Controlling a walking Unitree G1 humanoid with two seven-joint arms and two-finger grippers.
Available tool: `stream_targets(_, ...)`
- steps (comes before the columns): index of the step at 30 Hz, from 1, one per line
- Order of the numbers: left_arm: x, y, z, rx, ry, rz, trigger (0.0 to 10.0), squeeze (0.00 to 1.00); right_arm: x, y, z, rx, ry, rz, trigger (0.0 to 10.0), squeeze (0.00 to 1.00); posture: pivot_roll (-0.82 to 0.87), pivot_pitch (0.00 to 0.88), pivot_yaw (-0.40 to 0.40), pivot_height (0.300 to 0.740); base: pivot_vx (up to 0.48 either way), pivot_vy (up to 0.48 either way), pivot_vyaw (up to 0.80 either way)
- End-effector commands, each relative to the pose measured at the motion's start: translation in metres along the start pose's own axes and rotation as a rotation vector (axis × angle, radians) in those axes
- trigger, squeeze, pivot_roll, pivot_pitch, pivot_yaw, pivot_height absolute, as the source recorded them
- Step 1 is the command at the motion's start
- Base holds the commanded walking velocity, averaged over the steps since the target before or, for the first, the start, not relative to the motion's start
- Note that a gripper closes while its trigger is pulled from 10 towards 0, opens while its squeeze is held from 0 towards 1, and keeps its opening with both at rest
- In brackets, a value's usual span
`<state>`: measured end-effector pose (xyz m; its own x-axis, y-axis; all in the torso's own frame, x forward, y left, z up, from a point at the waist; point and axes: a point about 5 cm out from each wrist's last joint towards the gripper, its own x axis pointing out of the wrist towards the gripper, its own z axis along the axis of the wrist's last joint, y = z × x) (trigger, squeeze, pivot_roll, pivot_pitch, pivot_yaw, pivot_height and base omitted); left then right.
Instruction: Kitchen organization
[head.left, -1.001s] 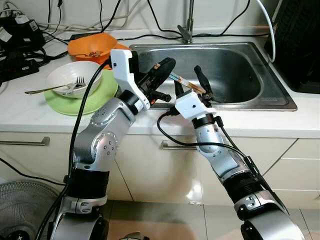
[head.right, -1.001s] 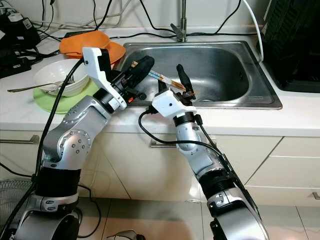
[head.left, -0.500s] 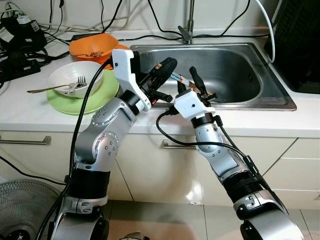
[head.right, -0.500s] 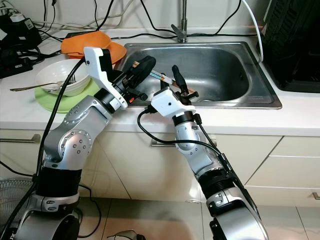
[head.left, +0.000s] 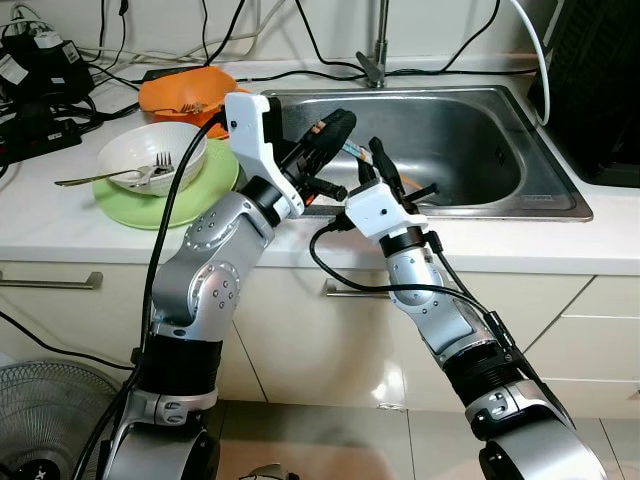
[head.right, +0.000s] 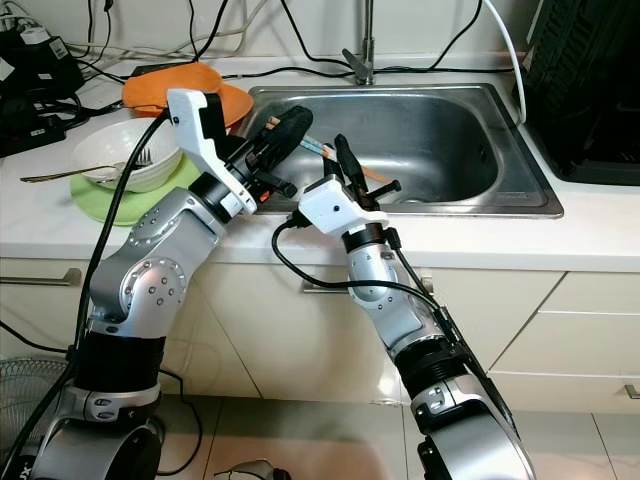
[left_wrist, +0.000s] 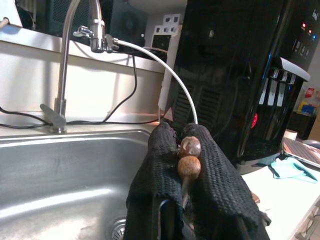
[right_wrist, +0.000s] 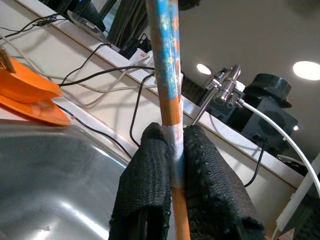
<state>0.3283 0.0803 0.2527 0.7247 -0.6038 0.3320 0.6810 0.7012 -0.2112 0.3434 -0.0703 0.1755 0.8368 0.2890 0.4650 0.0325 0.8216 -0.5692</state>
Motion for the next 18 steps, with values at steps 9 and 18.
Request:
stream_targets(9,-0.0059,0.0166,0.0067,0.017,-0.03,0.099,10.0,1.0,0.005,-0.0096,0.0011,0.026,-0.003,-0.051,0.0,0.0,0.13,0.021,0.086,0.74,0.0,0.0,0.0)
stream_targets(18,-0.0073,0.0081,0.0069,-0.003,-0.035,0.018,10.0,1.0,0.0116,-0.0166,-0.0026,0.056,0.038,-0.095,0.0,0.0,0.13,0.021,0.085,0.74,0.0,0.0,0.0)
